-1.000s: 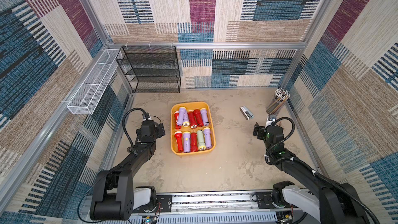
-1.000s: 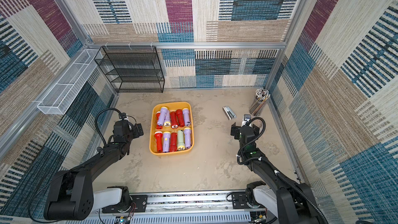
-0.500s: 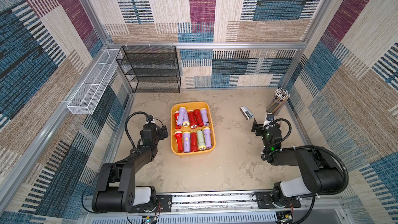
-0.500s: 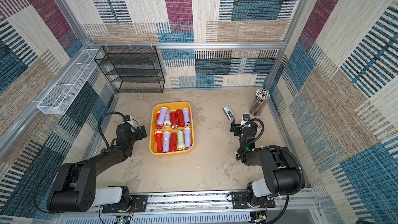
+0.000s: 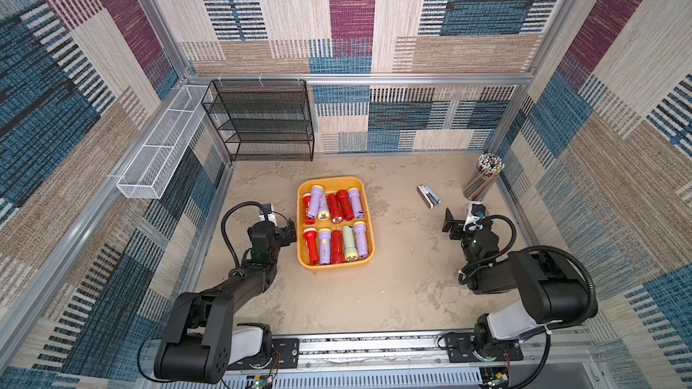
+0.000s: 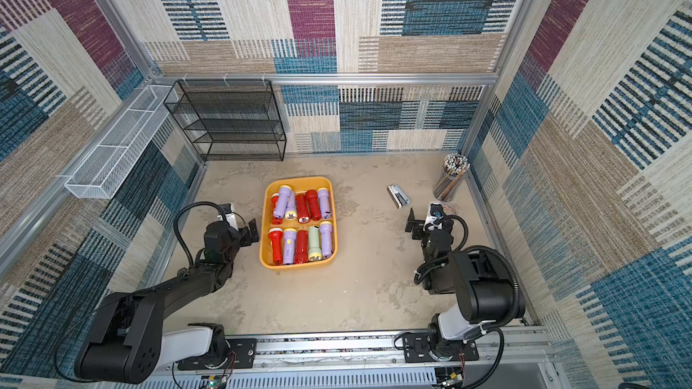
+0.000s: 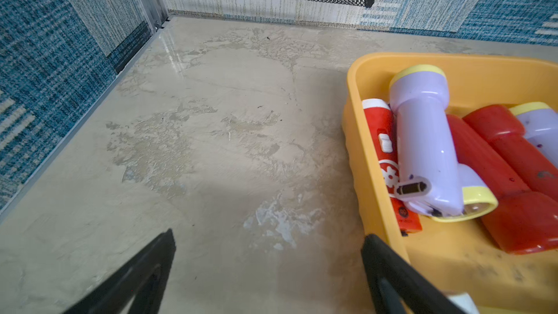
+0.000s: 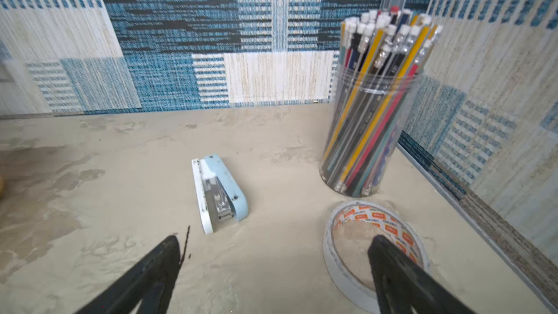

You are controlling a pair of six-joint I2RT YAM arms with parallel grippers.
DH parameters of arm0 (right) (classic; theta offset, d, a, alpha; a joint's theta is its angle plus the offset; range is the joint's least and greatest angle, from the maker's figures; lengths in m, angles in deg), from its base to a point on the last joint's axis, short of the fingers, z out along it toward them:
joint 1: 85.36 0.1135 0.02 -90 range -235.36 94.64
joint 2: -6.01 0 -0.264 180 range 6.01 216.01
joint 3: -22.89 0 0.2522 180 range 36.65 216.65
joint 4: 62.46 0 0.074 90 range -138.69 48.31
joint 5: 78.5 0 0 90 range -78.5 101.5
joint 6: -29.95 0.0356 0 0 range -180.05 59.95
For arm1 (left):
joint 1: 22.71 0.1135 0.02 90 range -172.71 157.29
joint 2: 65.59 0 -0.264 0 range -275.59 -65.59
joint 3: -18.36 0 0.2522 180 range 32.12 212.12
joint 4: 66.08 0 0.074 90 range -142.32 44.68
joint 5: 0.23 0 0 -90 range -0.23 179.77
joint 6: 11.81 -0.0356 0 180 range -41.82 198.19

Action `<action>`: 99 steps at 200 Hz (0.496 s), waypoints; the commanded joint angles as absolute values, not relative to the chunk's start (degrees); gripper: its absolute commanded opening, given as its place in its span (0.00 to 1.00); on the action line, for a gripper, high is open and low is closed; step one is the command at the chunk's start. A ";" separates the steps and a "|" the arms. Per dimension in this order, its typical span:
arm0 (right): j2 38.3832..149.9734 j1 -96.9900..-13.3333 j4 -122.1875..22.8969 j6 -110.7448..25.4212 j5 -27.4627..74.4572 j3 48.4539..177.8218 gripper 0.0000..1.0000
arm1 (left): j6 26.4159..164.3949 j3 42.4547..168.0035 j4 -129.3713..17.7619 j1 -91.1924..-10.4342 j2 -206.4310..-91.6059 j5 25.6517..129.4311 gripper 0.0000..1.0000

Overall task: Put the flashlights into the storage boxes
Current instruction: Reset both arms

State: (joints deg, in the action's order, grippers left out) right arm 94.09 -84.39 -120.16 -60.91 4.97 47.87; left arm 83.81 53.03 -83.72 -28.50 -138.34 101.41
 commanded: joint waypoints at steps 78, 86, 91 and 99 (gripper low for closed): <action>94.17 -84.75 -123.38 -60.12 6.88 48.12 1.00 | 79.50 56.52 -96.58 -24.15 -152.48 102.42 0.98; 94.21 -84.80 -123.35 -60.09 6.98 48.25 1.00 | 80.00 57.13 -95.47 -23.84 -152.68 102.46 0.98; 94.24 -84.81 -123.26 -60.06 7.01 48.31 1.00 | 79.79 57.03 -97.30 -23.57 -153.62 102.18 0.98; 94.17 -84.80 -123.23 -60.13 7.10 48.34 1.00 | 80.06 56.89 -96.89 -23.36 -153.19 101.67 0.99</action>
State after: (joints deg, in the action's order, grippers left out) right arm 94.11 -84.74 -121.25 -60.47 6.53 47.89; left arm 79.53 56.16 -92.73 -24.04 -152.72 101.67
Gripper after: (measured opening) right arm 0.996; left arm 0.981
